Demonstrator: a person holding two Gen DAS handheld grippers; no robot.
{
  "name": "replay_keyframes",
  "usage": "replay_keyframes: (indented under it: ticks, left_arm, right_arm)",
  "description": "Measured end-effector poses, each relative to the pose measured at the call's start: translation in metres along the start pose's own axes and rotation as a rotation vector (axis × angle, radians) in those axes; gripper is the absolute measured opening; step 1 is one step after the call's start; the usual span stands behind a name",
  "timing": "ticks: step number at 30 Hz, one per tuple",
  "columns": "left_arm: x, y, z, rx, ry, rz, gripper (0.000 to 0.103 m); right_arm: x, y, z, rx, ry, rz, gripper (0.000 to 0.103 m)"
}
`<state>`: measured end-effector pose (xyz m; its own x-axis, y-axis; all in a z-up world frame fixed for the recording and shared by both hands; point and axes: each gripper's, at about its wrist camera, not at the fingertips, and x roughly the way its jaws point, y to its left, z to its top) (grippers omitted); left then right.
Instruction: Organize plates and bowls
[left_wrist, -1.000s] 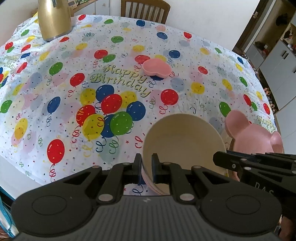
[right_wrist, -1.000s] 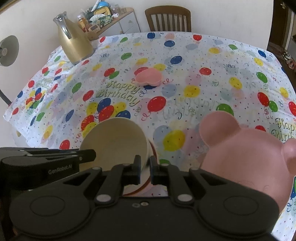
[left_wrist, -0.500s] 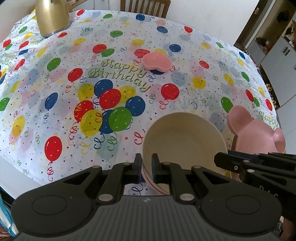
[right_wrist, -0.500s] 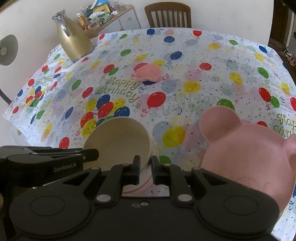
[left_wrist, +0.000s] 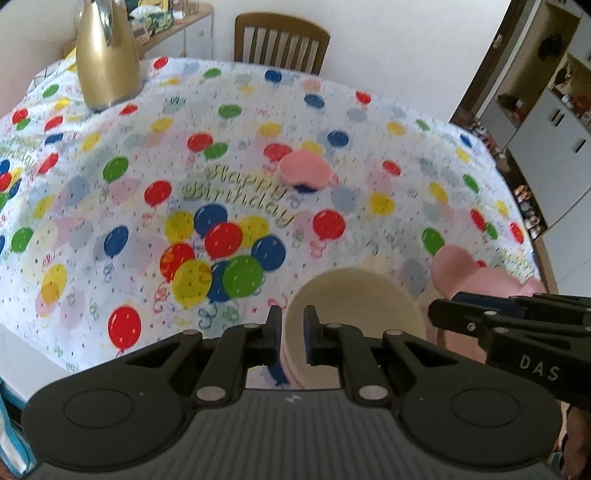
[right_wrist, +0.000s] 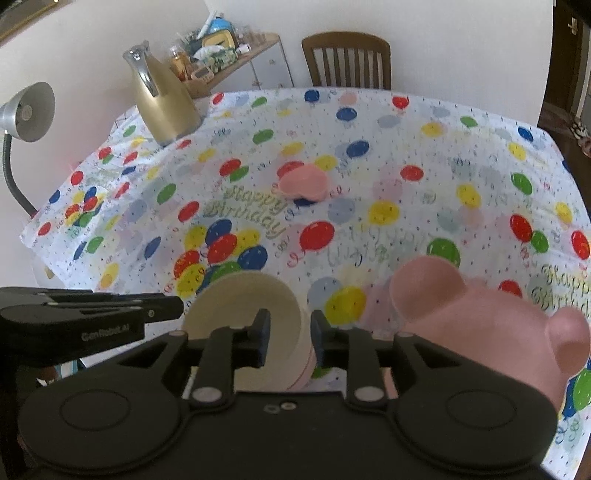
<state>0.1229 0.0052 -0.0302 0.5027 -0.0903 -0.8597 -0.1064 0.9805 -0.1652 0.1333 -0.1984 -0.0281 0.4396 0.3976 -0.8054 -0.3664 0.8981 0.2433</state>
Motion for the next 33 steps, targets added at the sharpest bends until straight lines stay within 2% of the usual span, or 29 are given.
replay_keyframes:
  ticks: [3, 9, 11, 13, 17, 20, 23, 28, 33]
  left_arm:
    - [-0.003, -0.001, 0.01, 0.009, -0.023, -0.015, 0.018]
    - [0.001, 0.005, 0.034, 0.041, -0.058, -0.054, 0.037]
    - [0.004, 0.01, 0.043, 0.046, -0.073, -0.059, 0.057]
    - [0.006, 0.016, 0.053, 0.056, -0.096, -0.063, 0.062]
    - [0.021, 0.029, 0.074, 0.067, -0.089, -0.08, 0.064]
    - [0.035, 0.039, 0.09, 0.071, -0.087, -0.083, 0.069]
    - [0.051, 0.049, 0.106, 0.066, -0.071, -0.094, 0.07]
    - [0.078, 0.06, 0.131, 0.062, -0.029, -0.12, 0.07]
    - [0.106, 0.065, 0.15, 0.076, -0.008, -0.129, 0.07]
  right_arm:
    - [-0.004, 0.002, 0.007, -0.004, -0.022, -0.01, 0.03]
    - [-0.004, 0.004, 0.029, -0.004, -0.072, -0.026, 0.04]
    - [-0.001, 0.005, 0.04, 0.007, -0.094, -0.037, 0.047]
    - [0.003, 0.006, 0.049, 0.012, -0.114, -0.046, 0.053]
    - [0.015, 0.007, 0.068, 0.046, -0.154, -0.087, 0.073]
    - [0.026, 0.005, 0.079, 0.084, -0.161, -0.107, 0.081]
    - [0.04, 0.001, 0.092, 0.111, -0.164, -0.122, 0.087]
    - [0.064, -0.008, 0.11, 0.181, -0.141, -0.113, 0.088]
    - [0.091, -0.018, 0.125, 0.236, -0.121, -0.142, 0.088]
